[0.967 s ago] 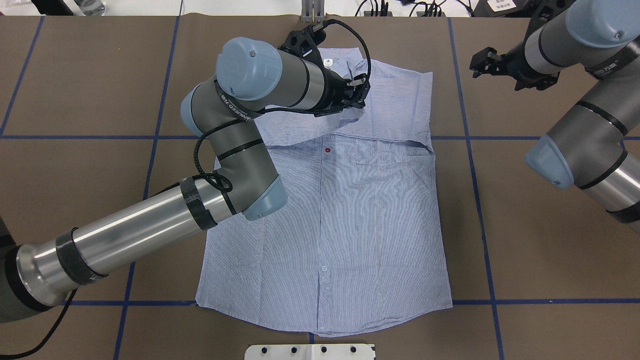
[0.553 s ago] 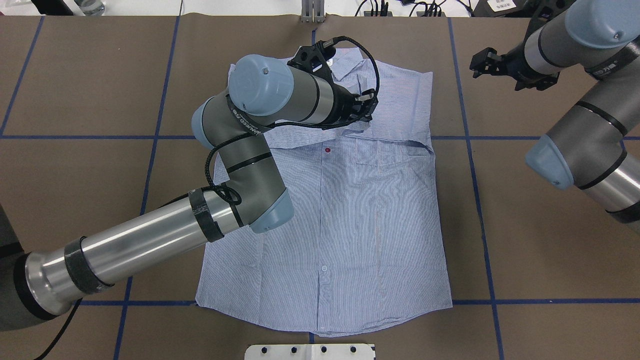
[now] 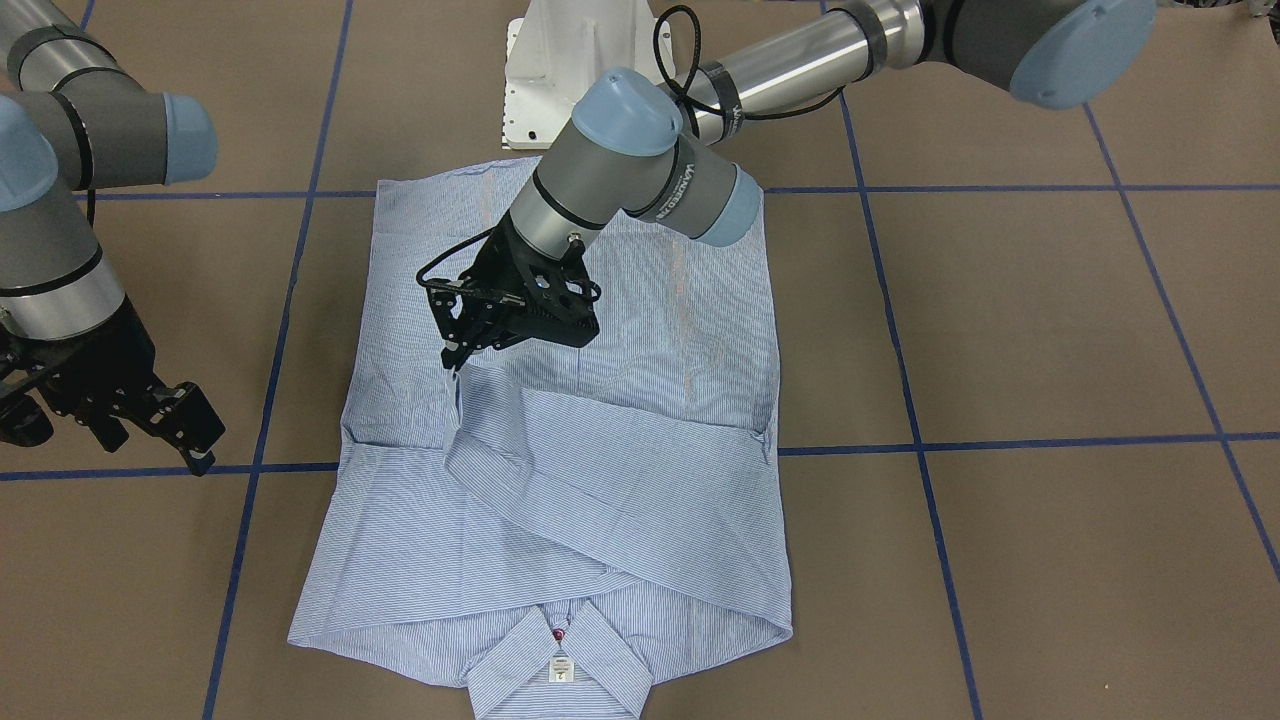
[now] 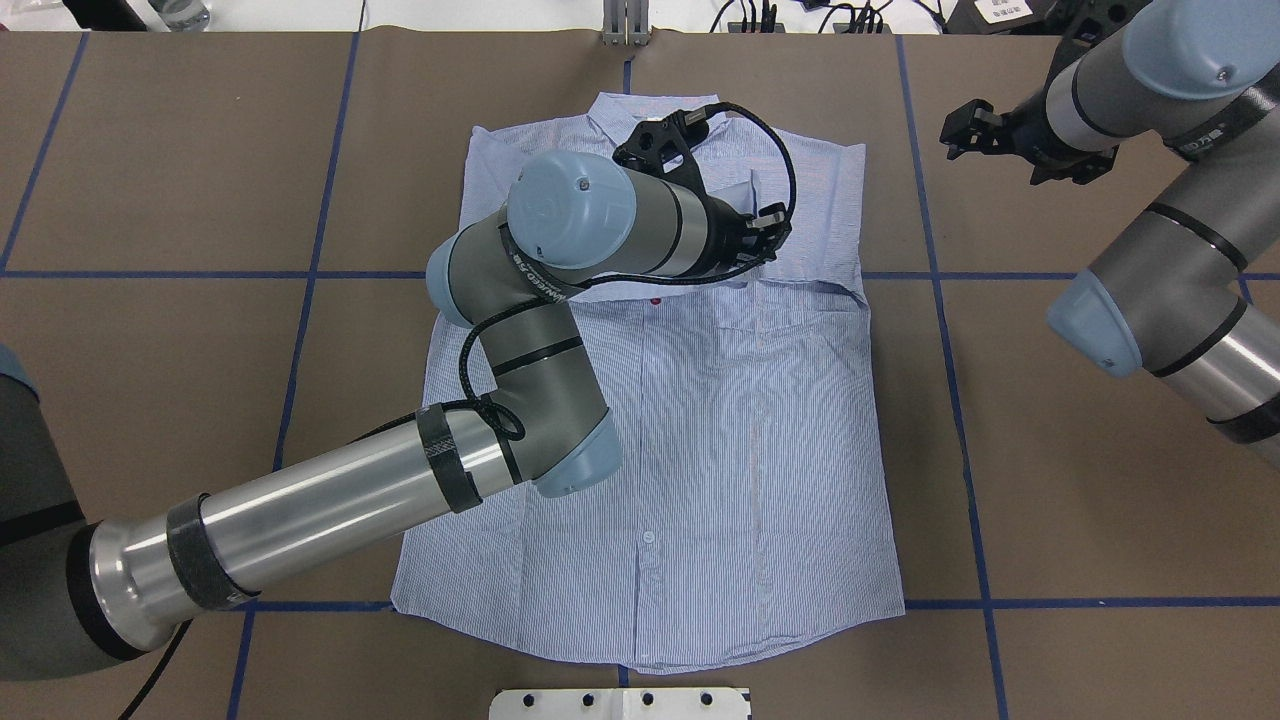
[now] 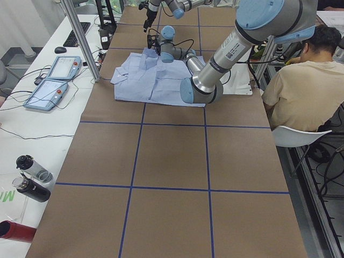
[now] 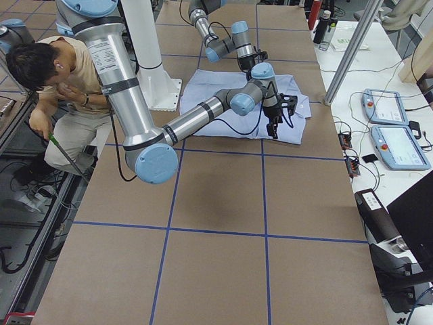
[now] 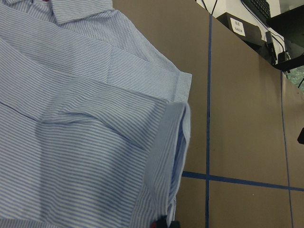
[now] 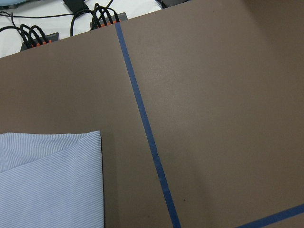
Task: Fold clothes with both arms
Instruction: 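Carry the other sleeve toward the collar with the left gripper while the right withdraws, then release the sleeve with the left gripper while the right moves to the hem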
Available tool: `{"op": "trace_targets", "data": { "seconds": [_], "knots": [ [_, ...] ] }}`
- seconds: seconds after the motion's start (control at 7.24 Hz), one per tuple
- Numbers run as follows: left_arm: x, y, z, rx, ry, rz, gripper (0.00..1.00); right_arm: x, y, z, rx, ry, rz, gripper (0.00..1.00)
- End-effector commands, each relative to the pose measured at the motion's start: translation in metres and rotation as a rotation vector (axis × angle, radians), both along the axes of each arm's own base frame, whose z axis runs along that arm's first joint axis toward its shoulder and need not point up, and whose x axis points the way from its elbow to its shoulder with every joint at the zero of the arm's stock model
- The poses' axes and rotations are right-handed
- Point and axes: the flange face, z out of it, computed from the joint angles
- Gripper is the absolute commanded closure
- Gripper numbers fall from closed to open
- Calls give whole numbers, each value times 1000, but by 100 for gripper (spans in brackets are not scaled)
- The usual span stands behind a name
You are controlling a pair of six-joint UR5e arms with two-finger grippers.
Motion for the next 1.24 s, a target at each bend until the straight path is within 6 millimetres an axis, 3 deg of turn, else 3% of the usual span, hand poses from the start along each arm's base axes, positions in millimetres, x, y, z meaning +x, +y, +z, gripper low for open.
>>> {"op": "trace_targets", "data": {
  "seconds": [0.0,0.28,0.41,0.55,0.69,0.83,0.97,1.11],
  "knots": [
    [2,1,-8,3,6,-2,1,1,2,-4,2,-10,-3,0],
    [-15,7,-24,12,38,0,1,-1,9,-11,-12,-46,-19,0],
    [-43,20,-14,23,57,9,1,-5,24,-20,-16,-86,-59,0],
    [-77,39,11,26,61,19,1,-18,58,-21,-68,-127,-42,0],
    [-123,58,40,20,38,27,3,-45,93,-40,-148,-199,23,0],
    [-146,66,56,18,34,31,3,-85,144,-47,-226,-240,54,0],
    [-166,63,54,26,50,13,7,-120,199,-68,-261,-283,126,0],
    [-170,65,64,3,40,39,8,-126,253,-58,-327,-280,124,0]
  ]
}}
